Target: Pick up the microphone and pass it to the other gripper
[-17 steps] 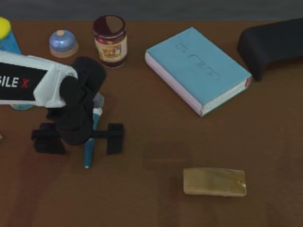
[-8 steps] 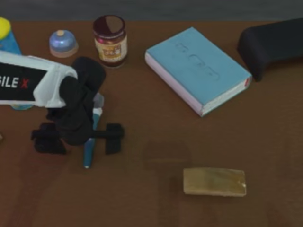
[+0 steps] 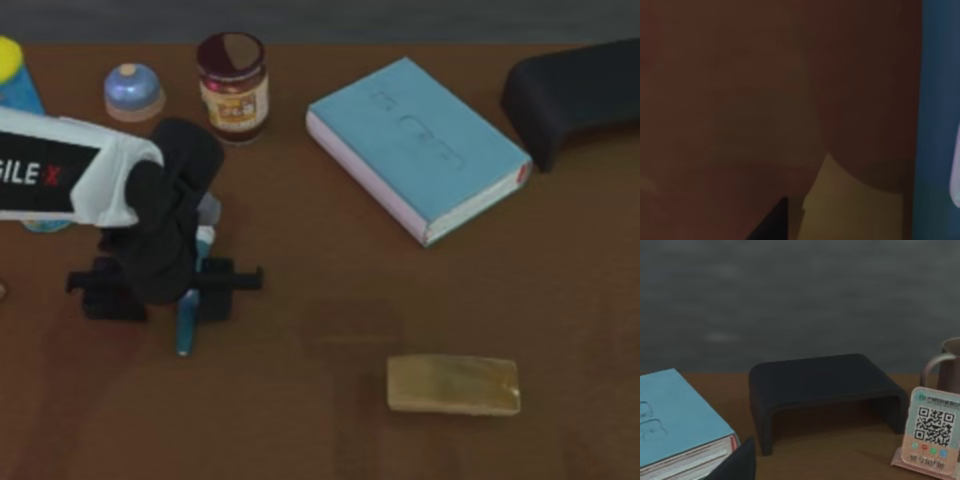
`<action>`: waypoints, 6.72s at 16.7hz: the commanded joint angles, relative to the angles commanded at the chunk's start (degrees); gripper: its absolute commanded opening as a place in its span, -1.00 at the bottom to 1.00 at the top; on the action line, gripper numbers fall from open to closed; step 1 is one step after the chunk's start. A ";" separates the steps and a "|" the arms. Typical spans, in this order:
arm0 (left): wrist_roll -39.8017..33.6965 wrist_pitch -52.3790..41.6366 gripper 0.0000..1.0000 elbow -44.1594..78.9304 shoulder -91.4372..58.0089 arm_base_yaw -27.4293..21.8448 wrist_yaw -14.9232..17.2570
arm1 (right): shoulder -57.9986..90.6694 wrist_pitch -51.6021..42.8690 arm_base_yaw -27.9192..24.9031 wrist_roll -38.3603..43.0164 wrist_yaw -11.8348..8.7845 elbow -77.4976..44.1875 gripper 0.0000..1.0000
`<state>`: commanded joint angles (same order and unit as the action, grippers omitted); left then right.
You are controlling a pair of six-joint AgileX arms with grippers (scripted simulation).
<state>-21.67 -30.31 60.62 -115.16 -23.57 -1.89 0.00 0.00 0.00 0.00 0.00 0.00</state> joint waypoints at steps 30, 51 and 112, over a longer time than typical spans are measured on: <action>21.37 74.59 -1.00 -19.14 24.60 2.22 25.16 | 0.00 0.00 0.00 0.00 0.00 0.00 1.00; 21.03 86.41 -1.00 -19.92 24.85 -12.19 11.06 | 0.00 0.00 0.00 0.00 0.00 0.00 1.00; 21.03 86.41 -1.00 -19.92 24.85 -12.19 11.06 | 94.15 29.70 -31.66 -3.73 -27.46 -62.87 -0.66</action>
<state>-0.64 56.10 40.70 -90.31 -35.75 9.16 94.15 29.70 -31.66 -3.73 -27.46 -62.87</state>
